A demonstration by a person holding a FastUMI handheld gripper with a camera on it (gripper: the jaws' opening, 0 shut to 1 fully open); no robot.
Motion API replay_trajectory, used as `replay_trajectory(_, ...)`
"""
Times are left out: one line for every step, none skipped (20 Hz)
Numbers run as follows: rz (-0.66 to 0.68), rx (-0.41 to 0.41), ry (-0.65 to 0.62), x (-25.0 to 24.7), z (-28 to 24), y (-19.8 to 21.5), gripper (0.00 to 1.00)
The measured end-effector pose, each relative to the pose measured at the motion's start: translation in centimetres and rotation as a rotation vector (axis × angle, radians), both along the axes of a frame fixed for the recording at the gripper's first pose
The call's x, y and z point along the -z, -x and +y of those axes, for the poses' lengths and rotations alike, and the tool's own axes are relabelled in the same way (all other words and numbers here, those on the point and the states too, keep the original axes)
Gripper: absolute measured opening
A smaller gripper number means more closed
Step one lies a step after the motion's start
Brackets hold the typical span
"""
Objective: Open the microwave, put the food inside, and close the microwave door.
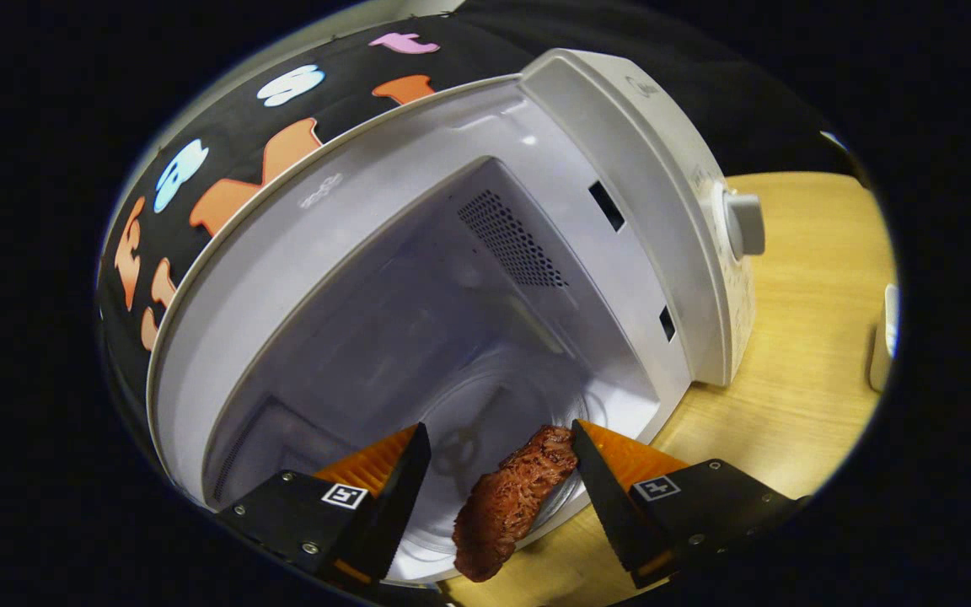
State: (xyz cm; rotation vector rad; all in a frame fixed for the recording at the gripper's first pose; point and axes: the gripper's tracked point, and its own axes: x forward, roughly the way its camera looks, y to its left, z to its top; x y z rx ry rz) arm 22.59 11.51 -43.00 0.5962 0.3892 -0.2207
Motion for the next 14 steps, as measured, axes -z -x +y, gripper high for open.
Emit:
replay_trajectory(-0.001,-0.012,0.026,-0.1,-0.2,-0.1,0.98)
replay_trajectory(-0.001,-0.016,0.025,-0.2,-0.2,0.1,0.98)
replay_trajectory(0.004,-0.019,0.026,-0.2,-0.1,0.3,0.98)
replay_trajectory(0.006,-0.029,0.042,-0.5,0.0,0.7,0.98)
replay_trajectory(0.003,-0.047,0.065,-1.1,0.2,1.3,0.98)
replay_trajectory(-0.009,-0.072,0.083,-2.0,0.6,2.2,0.98)
replay_trajectory(-0.022,-0.1,0.098,-3.1,1.1,3.3,0.98)
replay_trajectory(-0.033,-0.128,0.111,-4.2,1.6,4.5,0.98)
replay_trajectory(-0.036,-0.155,0.122,-5.2,1.7,5.9,0.98)
replay_trajectory(-0.038,-0.183,0.138,-6.2,1.8,7.3,0.98)
replay_trajectory(-0.035,-0.205,0.164,-7.2,1.7,8.9,0.98)
replay_trajectory(-0.034,-0.226,0.193,-8.5,1.5,10.5,0.98)
replay_trajectory(-0.037,-0.245,0.225,-9.9,1.1,12.0,0.98)
replay_trajectory(-0.042,-0.267,0.255,-11.4,1.0,13.4,0.98)
